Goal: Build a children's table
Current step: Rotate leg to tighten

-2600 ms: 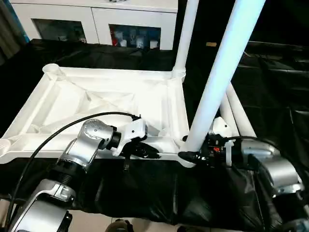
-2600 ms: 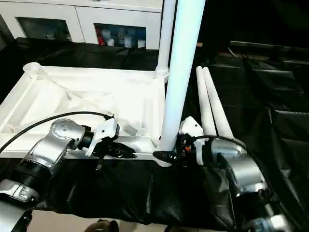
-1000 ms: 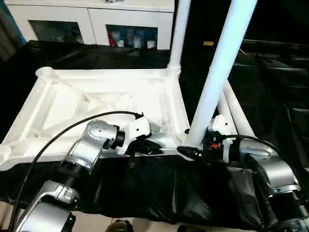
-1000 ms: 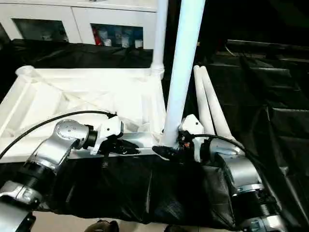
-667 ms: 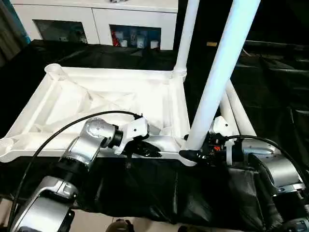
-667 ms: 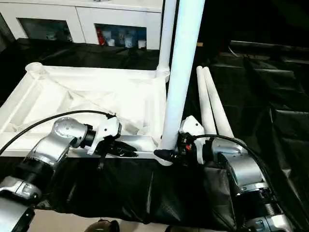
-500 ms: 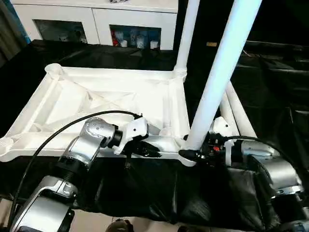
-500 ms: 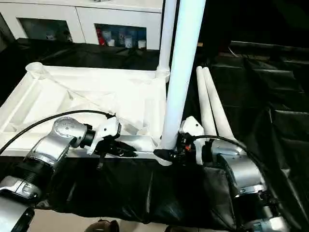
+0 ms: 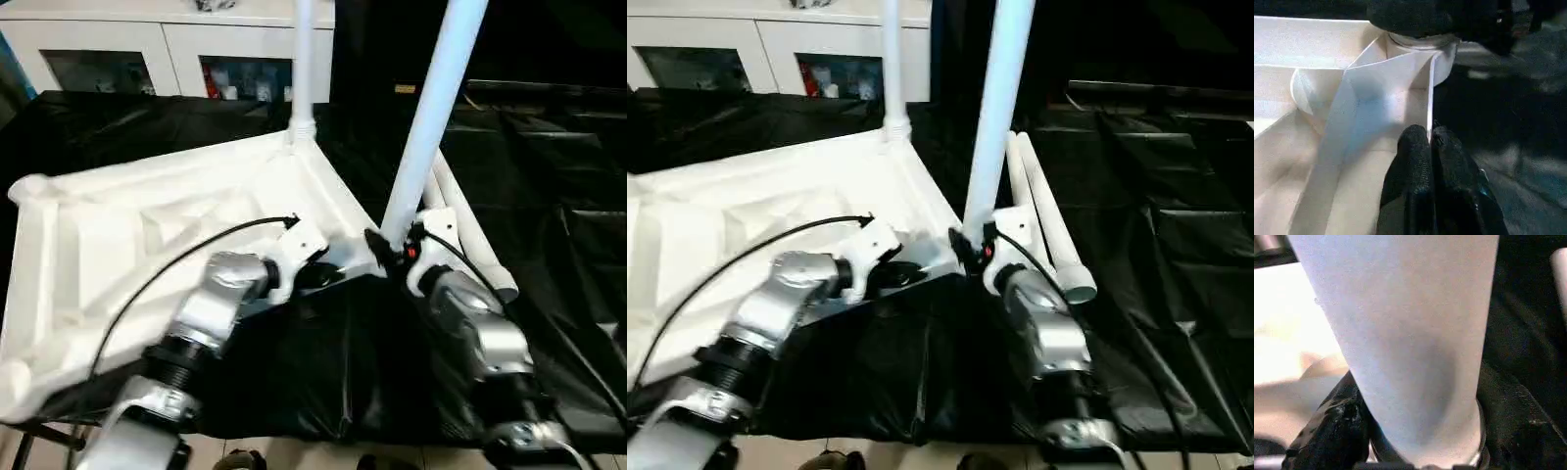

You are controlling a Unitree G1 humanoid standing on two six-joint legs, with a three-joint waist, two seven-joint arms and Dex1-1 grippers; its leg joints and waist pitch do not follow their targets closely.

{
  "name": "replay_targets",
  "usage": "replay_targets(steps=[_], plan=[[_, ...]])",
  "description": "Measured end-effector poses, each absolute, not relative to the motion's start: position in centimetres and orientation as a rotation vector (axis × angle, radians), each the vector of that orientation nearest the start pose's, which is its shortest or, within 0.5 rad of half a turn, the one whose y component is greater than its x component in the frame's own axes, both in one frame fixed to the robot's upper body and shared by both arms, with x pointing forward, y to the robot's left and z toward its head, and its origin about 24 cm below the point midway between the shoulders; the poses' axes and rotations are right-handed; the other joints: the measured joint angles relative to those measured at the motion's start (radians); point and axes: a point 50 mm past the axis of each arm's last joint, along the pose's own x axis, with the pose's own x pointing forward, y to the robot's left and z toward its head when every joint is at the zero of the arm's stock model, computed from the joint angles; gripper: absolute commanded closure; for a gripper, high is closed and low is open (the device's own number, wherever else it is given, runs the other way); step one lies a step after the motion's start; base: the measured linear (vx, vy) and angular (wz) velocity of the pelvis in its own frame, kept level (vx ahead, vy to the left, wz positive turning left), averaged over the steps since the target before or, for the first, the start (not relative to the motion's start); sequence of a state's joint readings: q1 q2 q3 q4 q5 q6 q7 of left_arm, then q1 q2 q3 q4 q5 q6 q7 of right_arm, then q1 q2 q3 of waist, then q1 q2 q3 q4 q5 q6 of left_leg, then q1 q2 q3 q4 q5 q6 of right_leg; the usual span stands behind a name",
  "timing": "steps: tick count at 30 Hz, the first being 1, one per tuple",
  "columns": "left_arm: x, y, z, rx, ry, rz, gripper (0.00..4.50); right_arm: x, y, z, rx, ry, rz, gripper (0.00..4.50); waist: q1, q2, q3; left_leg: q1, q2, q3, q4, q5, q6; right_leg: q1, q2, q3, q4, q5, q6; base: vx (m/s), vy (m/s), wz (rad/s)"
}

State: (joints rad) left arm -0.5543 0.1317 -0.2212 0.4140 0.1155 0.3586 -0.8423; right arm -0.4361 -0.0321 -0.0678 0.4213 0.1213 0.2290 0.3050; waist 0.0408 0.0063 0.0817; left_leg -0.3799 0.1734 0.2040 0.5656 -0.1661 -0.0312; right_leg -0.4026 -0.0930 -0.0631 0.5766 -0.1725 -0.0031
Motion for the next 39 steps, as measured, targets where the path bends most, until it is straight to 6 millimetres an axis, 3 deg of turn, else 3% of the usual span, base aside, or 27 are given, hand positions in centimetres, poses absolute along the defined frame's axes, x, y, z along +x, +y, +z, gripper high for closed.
replay_targets(steps=[6,8,15,18,27,31,33,34,39], plan=[[32.1,6.8,5.8,0.307,0.371,-1.004,4.5,33.4,-12.0,4.6,0.108,0.198,0.298,1.91,0.0,0.003,-0.002,0.0,0.0,0.0,0.0,0.0,0.0,0.0,0.0,0.0,0.0,0.003,-0.004,0.0,0.0,0.0],[32.1,6.7,5.8,0.31,0.368,-1.002,4.5,33.4,-12.0,4.6,0.105,0.187,0.29,1.35,0.0,0.006,-0.004,-0.001,0.0,0.0,0.0,0.0,0.0,0.0,0.0,0.0,0.0,0.003,-0.005,0.0,0.0,0.0],[32.1,6.2,5.6,0.316,0.361,-1.008,4.5,33.1,-12.3,4.4,0.061,0.181,0.291,0.85,0.004,0.016,-0.009,-0.003,0.0,0.0,0.001,0.0,0.0,0.0,0.0,0.0,0.0,0.003,-0.006,0.0,0.0,0.0],[32.5,5.1,5.7,0.318,0.354,-1.032,4.5,31.5,-14.6,4.4,-0.01,0.167,0.302,0.85,0.026,0.023,-0.011,-0.005,0.0,0.001,0.002,0.0,0.0,0.003,0.0,0.002,0.0,0.003,-0.004,0.0,0.0,0.0],[33.4,5.1,5.6,0.344,0.34,-0.992,4.5,27.6,-16.7,6.8,-0.11,0.115,0.412,0.85,0.024,0.029,-0.015,-0.005,0.001,0.0,0.004,0.0,0.001,0.003,0.0,0.001,0.001,0.002,-0.002,0.0,0.0,0.0],[33.5,5.3,5.5,0.346,0.32,-0.991,4.5,26.9,-16.3,7.4,-0.083,0.125,0.435,0.85,0.019,0.027,-0.014,-0.005,0.001,-0.001,0.004,0.0,0.001,0.003,0.0,0.0,0.001,0.004,0.003,0.0,0.0,0.0],[33.5,5.5,5.6,0.315,0.303,-0.986,4.06,26.7,-15.6,7.2,-0.069,0.153,0.443,0.82,0.02,0.027,-0.014,-0.006,0.001,-0.002,0.004,0.0,0.001,0.002,0.0,0.0,0.002,0.003,0.006,0.0,0.0,0.0],[33.5,5.7,5.7,0.276,0.295,-0.978,4.06,26.7,-15.3,7.1,-0.064,0.165,0.445,0.82,0.02,0.026,-0.014,-0.006,0.001,-0.002,0.004,0.0,0.001,0.002,0.0,0.0,0.002,0.003,0.006,0.0,0.0,0.0],[35.1,7.9,9.9,0.177,0.103,-0.85,3.87,26.9,-13.5,6.6,-0.042,0.214,0.475,0.82,0.025,0.007,-0.014,-0.009,0.002,-0.003,0.005,0.0,0.0,0.0,0.001,-0.002,0.003,0.006,0.002,0.0,0.0,0.0]])
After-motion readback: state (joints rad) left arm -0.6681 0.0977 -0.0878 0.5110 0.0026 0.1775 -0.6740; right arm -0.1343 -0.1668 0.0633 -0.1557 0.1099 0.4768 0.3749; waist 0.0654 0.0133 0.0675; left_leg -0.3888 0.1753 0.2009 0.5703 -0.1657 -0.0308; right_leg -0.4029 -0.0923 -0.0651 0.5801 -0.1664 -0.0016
